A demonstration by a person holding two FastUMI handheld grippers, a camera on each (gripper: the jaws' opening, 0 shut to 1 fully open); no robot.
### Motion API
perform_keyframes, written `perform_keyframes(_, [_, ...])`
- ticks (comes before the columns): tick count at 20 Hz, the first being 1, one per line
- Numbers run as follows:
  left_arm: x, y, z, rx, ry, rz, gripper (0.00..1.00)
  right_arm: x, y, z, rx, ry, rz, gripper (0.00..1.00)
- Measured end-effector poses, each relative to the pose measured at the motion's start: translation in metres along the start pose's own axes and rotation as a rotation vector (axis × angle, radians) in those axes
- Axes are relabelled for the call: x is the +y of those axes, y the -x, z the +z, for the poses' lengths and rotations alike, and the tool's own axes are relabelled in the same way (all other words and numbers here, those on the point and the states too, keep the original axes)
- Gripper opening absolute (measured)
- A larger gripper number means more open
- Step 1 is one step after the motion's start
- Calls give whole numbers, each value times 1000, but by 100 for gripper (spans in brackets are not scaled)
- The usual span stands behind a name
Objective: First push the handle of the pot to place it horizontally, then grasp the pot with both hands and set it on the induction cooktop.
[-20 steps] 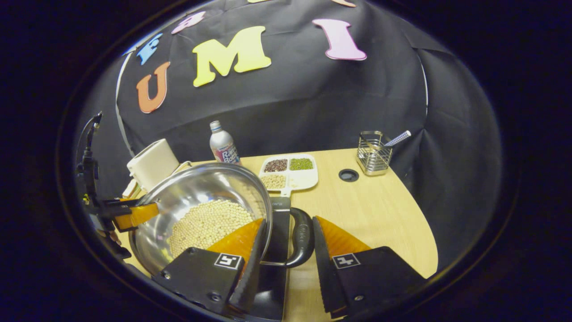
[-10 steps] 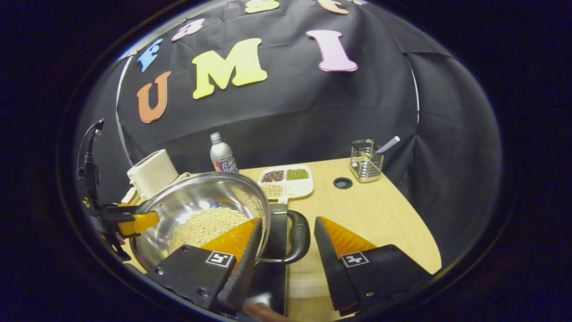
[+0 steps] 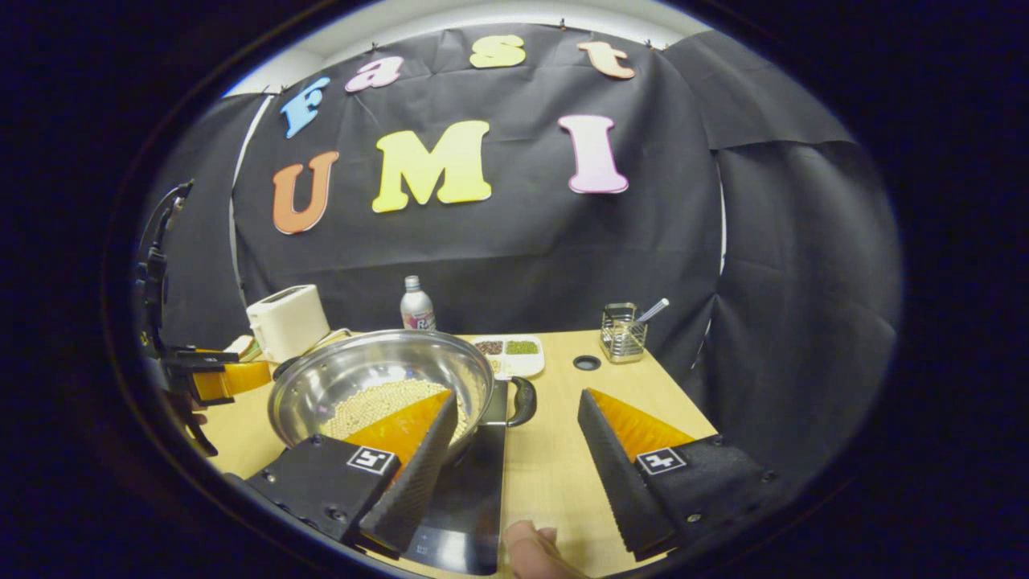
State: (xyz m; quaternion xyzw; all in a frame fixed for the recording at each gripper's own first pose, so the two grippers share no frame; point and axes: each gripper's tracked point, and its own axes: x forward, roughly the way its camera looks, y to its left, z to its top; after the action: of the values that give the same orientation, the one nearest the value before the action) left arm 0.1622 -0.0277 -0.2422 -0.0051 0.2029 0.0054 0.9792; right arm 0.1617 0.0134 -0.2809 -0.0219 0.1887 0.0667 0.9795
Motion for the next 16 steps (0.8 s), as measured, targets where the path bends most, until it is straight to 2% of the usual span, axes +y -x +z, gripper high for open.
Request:
perform_keyframes(8, [-3,99,16,-141,5,12,96,-11,99,26,-127,27,-46,96])
perform_keyframes(11, [0,130,35,-194,6,34,96,-15,140,40,-172,21,-58,99])
perform_keyframes(16, [-3,190,74,-312,-4,25,96,-26,197,81,-258,13,-80,99])
